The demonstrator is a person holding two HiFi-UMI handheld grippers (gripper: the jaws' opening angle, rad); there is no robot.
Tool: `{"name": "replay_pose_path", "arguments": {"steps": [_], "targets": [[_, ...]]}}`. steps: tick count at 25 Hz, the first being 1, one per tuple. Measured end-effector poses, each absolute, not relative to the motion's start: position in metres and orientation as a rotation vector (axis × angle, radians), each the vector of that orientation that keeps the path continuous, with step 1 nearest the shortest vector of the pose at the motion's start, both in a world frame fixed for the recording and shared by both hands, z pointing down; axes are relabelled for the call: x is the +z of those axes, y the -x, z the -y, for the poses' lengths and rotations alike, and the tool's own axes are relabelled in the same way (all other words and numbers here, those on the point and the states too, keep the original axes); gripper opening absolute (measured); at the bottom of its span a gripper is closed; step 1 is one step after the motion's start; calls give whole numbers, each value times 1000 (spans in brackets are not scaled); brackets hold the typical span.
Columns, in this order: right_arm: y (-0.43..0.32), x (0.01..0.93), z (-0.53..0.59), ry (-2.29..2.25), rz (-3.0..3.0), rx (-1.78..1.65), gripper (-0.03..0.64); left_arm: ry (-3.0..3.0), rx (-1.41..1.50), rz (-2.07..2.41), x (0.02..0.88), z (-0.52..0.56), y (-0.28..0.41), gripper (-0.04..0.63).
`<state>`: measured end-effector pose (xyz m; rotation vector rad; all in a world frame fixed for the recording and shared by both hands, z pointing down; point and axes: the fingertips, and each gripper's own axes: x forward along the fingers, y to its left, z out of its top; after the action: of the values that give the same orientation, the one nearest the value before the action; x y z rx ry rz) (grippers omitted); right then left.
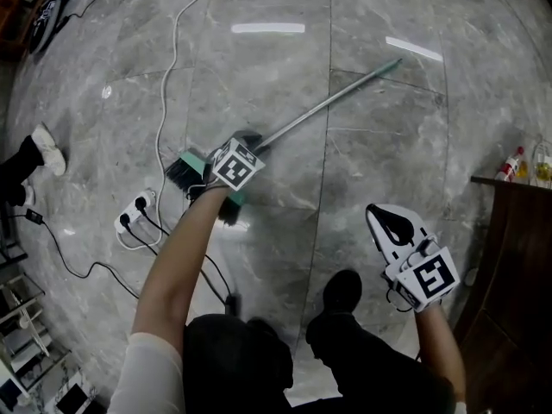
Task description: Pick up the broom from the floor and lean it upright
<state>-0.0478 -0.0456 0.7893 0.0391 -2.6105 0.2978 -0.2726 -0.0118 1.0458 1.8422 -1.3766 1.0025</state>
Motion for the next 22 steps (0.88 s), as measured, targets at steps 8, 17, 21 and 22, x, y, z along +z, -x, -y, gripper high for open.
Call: {"name": "replay_pose_path", "arguments": {"steps": [8, 17, 21, 22], "targets": [[39, 788, 57, -98, 2602, 302, 2, -1878, 1079, 1329, 1039, 5, 258, 83], [37, 743, 97, -202, 2693, 268, 2, -2094, 1045, 1180, 974, 40, 202, 83], [30, 728, 105, -240, 2711, 255, 2, -2159, 977, 1160, 945, 62, 179, 83], [27, 725, 106, -247, 2711, 248, 2, -2169, 969, 1152, 939, 66, 174, 83]]}}
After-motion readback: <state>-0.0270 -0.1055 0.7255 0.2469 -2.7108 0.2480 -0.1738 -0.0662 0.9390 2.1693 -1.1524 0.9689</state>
